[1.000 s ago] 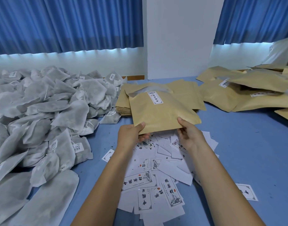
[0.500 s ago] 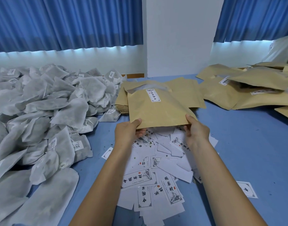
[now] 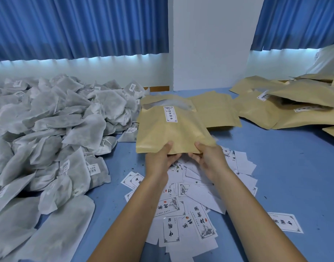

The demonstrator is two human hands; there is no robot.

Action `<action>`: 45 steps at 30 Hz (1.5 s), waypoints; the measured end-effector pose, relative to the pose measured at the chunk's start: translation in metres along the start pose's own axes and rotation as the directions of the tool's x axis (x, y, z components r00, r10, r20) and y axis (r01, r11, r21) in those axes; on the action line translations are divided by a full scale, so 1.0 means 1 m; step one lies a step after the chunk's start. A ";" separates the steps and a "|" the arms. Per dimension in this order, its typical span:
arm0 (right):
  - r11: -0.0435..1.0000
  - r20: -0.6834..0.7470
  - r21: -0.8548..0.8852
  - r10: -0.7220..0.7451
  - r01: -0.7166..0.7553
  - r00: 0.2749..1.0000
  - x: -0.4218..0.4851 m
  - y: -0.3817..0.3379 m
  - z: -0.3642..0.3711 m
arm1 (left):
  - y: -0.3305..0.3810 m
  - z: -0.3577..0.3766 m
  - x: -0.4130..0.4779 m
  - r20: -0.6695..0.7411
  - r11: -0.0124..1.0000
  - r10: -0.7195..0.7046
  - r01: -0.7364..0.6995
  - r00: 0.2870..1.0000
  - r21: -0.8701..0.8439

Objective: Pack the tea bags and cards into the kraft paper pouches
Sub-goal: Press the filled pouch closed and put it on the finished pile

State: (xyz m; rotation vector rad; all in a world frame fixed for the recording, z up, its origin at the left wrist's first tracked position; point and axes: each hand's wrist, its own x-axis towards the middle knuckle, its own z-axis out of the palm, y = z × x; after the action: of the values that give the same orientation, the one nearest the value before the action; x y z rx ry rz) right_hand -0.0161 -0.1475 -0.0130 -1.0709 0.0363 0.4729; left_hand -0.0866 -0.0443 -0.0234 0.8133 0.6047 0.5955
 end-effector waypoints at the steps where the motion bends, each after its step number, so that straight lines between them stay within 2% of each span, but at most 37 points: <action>1: 0.996 -0.045 -0.086 -0.043 0.039 0.998 0.000 -0.001 0.000 | 0.002 -0.001 0.001 -0.025 1.000 -0.004 0.004 1.000 0.010; 3: 0.967 -0.111 -0.242 -0.107 0.077 0.988 0.000 -0.003 -0.002 | 0.009 -0.003 0.004 -0.076 0.997 -0.002 0.008 0.997 0.075; 5: 0.936 -0.114 -0.346 -0.114 0.068 0.987 -0.002 -0.004 -0.006 | 0.012 -0.006 0.003 -0.074 0.984 0.046 -0.032 0.996 0.176; 10: 0.920 -0.105 -0.369 -0.186 0.135 0.977 -0.009 -0.029 -0.015 | 0.016 0.012 -0.002 0.081 0.941 0.118 -0.138 0.990 0.310; 14: 0.950 -0.212 -0.192 -0.284 0.245 0.935 -0.019 -0.061 -0.045 | 0.011 0.064 -0.015 0.258 0.948 0.134 -0.199 0.957 0.247; 17: 0.946 -0.321 -0.074 -0.321 0.314 0.891 -0.027 -0.079 -0.077 | -0.008 0.109 -0.025 0.338 0.960 0.060 -0.147 0.939 0.239; 24: 0.892 -0.565 0.084 -0.324 0.444 0.759 -0.034 -0.102 -0.161 | -0.067 0.184 -0.054 0.396 0.902 -0.248 0.062 0.884 0.427; 27: 0.834 -0.640 0.132 -0.340 0.535 0.689 -0.032 -0.117 -0.192 | -0.080 0.219 -0.066 0.473 0.796 -0.273 -0.079 0.838 0.600; 28: 0.794 -0.650 0.167 -0.358 0.585 0.671 -0.029 -0.127 -0.199 | -0.081 0.233 -0.068 0.522 0.797 -0.271 -0.116 0.809 0.593; 30: 0.698 -0.638 0.245 -0.407 0.673 0.654 -0.019 -0.155 -0.210 | -0.075 0.264 -0.073 0.600 0.870 -0.281 -0.064 0.749 0.488; 31: 0.658 -0.604 0.283 -0.442 0.697 0.663 -0.013 -0.171 -0.216 | -0.072 0.279 -0.072 0.639 0.908 -0.276 -0.022 0.718 0.417; 32: 0.635 -0.539 0.326 -0.483 0.700 0.690 -0.006 -0.187 -0.220 | -0.071 0.292 -0.070 0.679 0.925 -0.247 -0.041 0.692 0.378; 33: 0.641 -0.453 0.375 -0.504 0.670 0.736 0.000 -0.201 -0.225 | -0.070 0.302 -0.067 0.696 0.895 -0.201 -0.158 0.690 0.416; 34: 0.666 -0.364 0.424 -0.494 0.613 0.789 0.005 -0.211 -0.230 | -0.071 0.308 -0.063 0.696 0.777 -0.134 -0.361 0.705 0.516; 35: 0.705 -0.295 0.451 -0.461 0.547 0.837 0.011 -0.218 -0.236 | -0.072 0.309 -0.056 0.696 0.532 -0.041 -0.574 0.717 0.623; 36: 0.750 -0.250 0.448 -0.417 0.487 0.874 0.016 -0.221 -0.241 | -0.073 0.304 -0.048 0.699 0.199 0.050 -0.693 0.713 0.693; 37: 0.788 -0.229 0.432 -0.375 0.439 0.898 0.020 -0.221 -0.244 | -0.073 0.295 -0.039 0.690 -0.114 0.108 -0.681 0.715 0.723; 38: 0.810 -0.219 0.419 -0.348 0.411 0.911 0.024 -0.218 -0.247 | -0.072 0.282 -0.029 0.655 -0.343 0.133 -0.586 0.744 0.734; 39: 0.822 -0.210 0.406 -0.342 0.400 0.916 0.027 -0.213 -0.246 | -0.070 0.268 -0.020 0.580 -0.480 0.124 -0.462 0.805 0.745; 41: 0.862 -0.183 0.341 -0.331 0.375 0.926 0.030 -0.196 -0.236 | -0.071 0.237 -0.004 0.383 -0.566 0.054 -0.288 0.922 0.772; 42: 0.888 -0.168 0.296 -0.314 0.352 0.934 0.032 -0.185 -0.229 | -0.074 0.223 0.003 0.334 -0.585 0.015 -0.263 0.942 0.767; 45: 0.941 -0.104 0.194 -0.261 0.277 0.960 0.032 -0.153 -0.200 | -0.075 0.194 0.014 0.409 -0.626 0.012 -0.312 0.912 0.715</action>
State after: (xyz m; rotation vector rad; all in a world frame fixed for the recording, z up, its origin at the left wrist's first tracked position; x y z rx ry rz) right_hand 0.1119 -0.3654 0.0086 -0.8722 0.0061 0.1751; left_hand 0.0758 -0.1686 0.0181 3.0901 0.7108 -0.0180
